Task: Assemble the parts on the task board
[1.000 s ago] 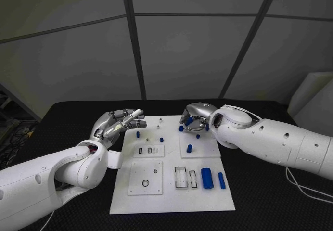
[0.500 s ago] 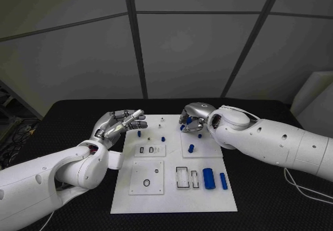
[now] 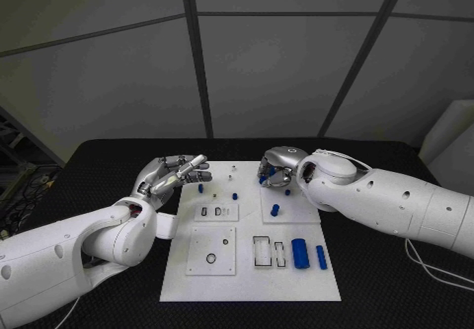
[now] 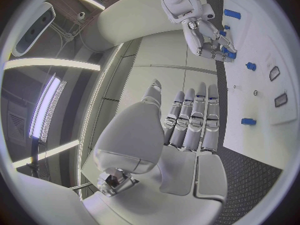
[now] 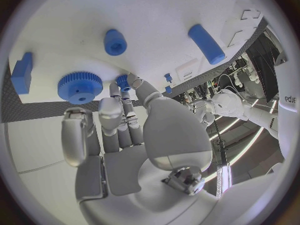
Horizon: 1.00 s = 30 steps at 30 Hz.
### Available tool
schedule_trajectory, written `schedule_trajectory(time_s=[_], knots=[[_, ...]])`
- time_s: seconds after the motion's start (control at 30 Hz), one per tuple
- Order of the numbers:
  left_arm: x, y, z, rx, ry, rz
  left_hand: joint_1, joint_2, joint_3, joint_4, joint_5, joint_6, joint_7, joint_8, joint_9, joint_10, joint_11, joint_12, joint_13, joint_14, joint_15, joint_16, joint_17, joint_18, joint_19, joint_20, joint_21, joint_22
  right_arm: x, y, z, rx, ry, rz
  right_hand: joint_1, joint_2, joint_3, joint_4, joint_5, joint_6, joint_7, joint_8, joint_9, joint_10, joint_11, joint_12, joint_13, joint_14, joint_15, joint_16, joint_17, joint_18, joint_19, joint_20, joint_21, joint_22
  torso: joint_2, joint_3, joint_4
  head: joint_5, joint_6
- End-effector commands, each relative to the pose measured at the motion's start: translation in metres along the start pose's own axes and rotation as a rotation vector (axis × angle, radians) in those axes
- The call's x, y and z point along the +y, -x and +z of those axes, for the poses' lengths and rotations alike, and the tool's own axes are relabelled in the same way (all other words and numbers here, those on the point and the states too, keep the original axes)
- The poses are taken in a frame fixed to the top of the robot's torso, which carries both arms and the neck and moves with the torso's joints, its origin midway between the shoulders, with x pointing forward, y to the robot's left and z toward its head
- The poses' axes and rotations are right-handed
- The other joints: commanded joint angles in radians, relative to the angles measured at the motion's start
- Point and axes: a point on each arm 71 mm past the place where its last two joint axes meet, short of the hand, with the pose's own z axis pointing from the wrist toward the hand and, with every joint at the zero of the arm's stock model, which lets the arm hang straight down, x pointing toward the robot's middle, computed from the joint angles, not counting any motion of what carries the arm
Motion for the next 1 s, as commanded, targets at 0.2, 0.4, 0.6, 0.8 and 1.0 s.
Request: schedule_trajectory(time_s=[0.2,0.4,0.6,0.8,1.0], knots=[[-0.001,0.001,0.000,0.011,-0.004,-0.005,-0.001,0.004,-0.004,-0.003,0.001,0.004,0.006,-0.005,-0.001,0.000,0.004,-0.005,-0.001,-0.009,0.000,-0.004,-0.001,-0.004,0.006,0.002,0.004,-0.001,-0.001,-0.002,0.000,0.040,-0.016,-0.030,0.004,0.010,0.020,-0.001,0.011,0.015,-0.002,0.004,0.002,0.015,0.000,-0.003,0.002,0.017,-0.008,0.018,0.014,-0.014,0.026,-0.005,0.008,0.112,0.002,0.0004,0.0011,-0.004,-0.001],[-0.001,0.001,0.000,0.011,-0.003,-0.005,-0.002,0.006,-0.004,-0.004,0.002,0.004,0.005,-0.005,-0.001,0.000,0.004,-0.006,-0.001,-0.009,0.000,-0.005,-0.001,-0.004,0.007,0.002,0.004,-0.002,0.002,0.000,0.002,0.009,0.001,-0.026,0.008,0.022,0.043,0.002,0.012,0.045,-0.010,0.011,0.008,0.038,-0.008,-0.001,0.008,0.014,-0.014,0.038,0.031,-0.017,0.034,-0.010,0.016,0.129,0.004,0.0001,0.0014,-0.004,0.000],[-0.002,0.001,-0.001,0.011,-0.002,-0.008,-0.002,0.007,-0.004,-0.004,0.001,0.004,0.005,-0.005,-0.001,0.000,0.004,-0.007,-0.001,-0.009,0.000,-0.005,-0.001,-0.004,0.007,0.002,0.004,-0.002,0.010,0.009,-0.001,-0.106,0.045,0.018,0.011,0.036,0.052,0.007,0.009,0.080,-0.021,0.020,0.019,0.068,-0.020,0.004,0.017,0.013,-0.025,0.052,0.043,-0.021,0.045,-0.019,0.026,0.151,0.004,0.0007,0.0007,-0.002,0.005],[-0.002,0.003,-0.001,0.006,0.000,-0.008,-0.002,0.007,-0.004,-0.004,0.001,0.004,0.005,-0.005,-0.001,0.000,0.004,-0.007,-0.001,-0.009,0.000,-0.005,-0.001,-0.004,0.007,0.002,0.004,-0.002,0.019,0.022,-0.001,-0.204,0.075,0.062,0.013,0.035,0.053,0.005,0.009,0.083,-0.023,0.020,0.021,0.069,-0.021,0.001,0.018,0.013,-0.027,0.057,0.048,-0.022,0.048,-0.021,0.027,0.156,0.004,-0.0006,0.0011,-0.002,0.017],[-0.001,0.004,-0.001,0.002,0.002,-0.008,-0.002,0.007,-0.004,-0.004,0.001,0.004,0.005,-0.005,-0.001,0.000,0.004,-0.007,-0.001,-0.009,0.000,-0.005,-0.001,-0.004,0.007,0.002,0.004,-0.002,0.025,0.030,0.014,-0.225,0.073,0.061,0.012,0.033,0.054,0.005,0.008,0.080,-0.022,0.016,0.021,0.062,-0.019,-0.005,0.018,0.012,-0.027,0.057,0.047,-0.021,0.044,-0.023,0.026,0.150,0.006,-0.0018,0.0056,0.000,0.029]])
